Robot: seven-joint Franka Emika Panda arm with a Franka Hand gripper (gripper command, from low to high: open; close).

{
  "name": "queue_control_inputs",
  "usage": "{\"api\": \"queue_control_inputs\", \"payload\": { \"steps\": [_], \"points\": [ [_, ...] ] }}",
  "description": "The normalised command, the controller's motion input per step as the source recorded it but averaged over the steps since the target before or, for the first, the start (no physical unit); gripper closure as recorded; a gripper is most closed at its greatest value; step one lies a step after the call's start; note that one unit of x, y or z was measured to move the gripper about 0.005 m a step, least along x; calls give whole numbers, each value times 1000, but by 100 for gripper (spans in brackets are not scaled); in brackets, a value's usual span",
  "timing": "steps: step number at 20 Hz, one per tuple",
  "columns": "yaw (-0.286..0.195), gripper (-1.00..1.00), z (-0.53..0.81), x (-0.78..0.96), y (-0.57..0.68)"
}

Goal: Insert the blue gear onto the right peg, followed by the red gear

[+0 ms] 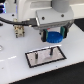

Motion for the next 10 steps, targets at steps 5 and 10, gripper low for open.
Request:
{"api": "queue_control_inputs", "payload": {
  "steps": [5,10],
  "points": [
    [0,100,-1,400,-125],
    [0,100,2,373,-335]
  ]
}}
